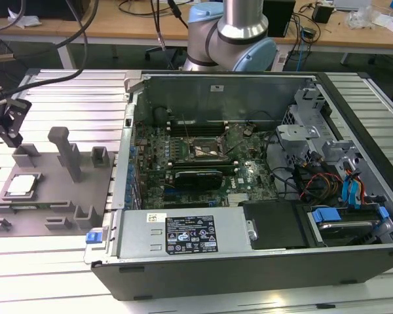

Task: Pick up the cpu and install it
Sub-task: 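Pick up the cpu and move it towards the insertion slot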

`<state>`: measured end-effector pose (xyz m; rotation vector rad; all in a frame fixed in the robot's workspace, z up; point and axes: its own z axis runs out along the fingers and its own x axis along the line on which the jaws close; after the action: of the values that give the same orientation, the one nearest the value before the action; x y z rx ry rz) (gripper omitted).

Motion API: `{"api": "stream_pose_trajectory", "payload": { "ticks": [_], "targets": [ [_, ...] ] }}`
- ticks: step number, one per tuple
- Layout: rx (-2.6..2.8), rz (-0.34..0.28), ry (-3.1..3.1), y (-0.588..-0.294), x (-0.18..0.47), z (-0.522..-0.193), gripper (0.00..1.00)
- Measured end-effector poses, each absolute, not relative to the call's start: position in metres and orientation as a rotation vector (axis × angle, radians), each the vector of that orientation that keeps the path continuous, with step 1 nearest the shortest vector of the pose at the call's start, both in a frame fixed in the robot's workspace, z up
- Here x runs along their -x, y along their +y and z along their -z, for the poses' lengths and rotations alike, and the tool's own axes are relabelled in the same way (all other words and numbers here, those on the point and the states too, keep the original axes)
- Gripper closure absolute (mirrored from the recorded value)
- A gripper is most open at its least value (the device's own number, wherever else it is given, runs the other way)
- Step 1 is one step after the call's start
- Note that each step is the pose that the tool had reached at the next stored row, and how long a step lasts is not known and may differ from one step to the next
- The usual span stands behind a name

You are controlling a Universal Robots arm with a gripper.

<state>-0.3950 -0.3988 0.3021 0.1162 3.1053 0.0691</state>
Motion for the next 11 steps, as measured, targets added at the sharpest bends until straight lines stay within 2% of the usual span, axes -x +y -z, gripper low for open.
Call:
{"api": "stream_pose_trajectory", "payload": {
  "ticks": [11],
  "targets": [
    [-0.116, -0.069, 3.106, -0.400, 0.406, -0.278, 0.89]
  ]
}}
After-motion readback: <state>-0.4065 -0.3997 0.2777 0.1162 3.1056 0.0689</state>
